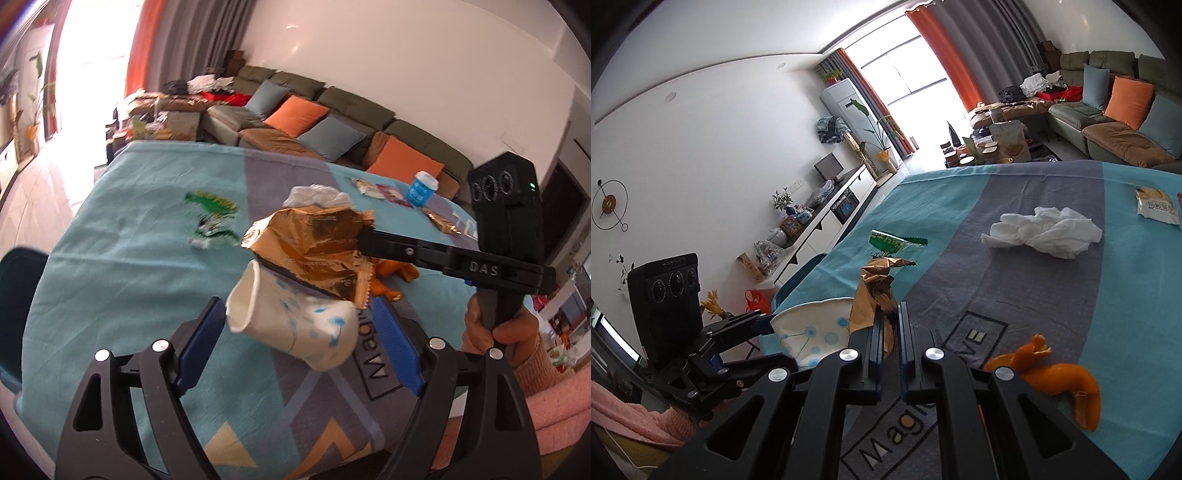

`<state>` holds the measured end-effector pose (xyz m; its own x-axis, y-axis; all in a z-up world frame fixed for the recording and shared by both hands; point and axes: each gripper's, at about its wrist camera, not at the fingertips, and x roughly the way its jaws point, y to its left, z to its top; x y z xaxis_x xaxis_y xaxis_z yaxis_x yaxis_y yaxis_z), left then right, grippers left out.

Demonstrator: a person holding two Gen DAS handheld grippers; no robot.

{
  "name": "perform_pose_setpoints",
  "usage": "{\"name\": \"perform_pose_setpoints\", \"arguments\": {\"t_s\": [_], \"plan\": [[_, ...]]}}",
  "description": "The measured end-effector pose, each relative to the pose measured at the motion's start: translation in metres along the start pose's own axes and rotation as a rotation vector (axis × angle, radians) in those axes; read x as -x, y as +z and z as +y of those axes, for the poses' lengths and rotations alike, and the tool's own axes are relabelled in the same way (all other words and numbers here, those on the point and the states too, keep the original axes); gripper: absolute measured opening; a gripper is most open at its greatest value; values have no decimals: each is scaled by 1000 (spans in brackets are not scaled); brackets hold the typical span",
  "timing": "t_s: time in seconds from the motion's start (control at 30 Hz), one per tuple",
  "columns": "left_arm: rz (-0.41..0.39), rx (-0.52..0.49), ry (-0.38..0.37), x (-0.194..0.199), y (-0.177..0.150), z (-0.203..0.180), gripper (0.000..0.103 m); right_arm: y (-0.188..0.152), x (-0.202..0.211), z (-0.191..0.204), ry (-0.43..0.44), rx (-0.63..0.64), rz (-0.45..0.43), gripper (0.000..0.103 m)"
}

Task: Collect trash
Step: 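Grasp the white dotted paper cup with the left tool while the right tool grasps the gold foil wrapper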

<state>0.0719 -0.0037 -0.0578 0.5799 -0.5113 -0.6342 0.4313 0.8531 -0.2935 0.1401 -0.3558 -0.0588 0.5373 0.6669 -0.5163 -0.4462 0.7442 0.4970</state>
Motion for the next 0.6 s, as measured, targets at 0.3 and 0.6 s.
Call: {"name": "perform_pose_setpoints", "arguments": {"t_s": [0.3, 0.6], "plan": [[66, 174, -32, -5, -15, 41, 52, -3, -4, 4, 1, -7, 17, 6], [31, 145, -28, 3, -19, 47, 16, -2, -10, 1, 15, -34, 16, 6]]}}
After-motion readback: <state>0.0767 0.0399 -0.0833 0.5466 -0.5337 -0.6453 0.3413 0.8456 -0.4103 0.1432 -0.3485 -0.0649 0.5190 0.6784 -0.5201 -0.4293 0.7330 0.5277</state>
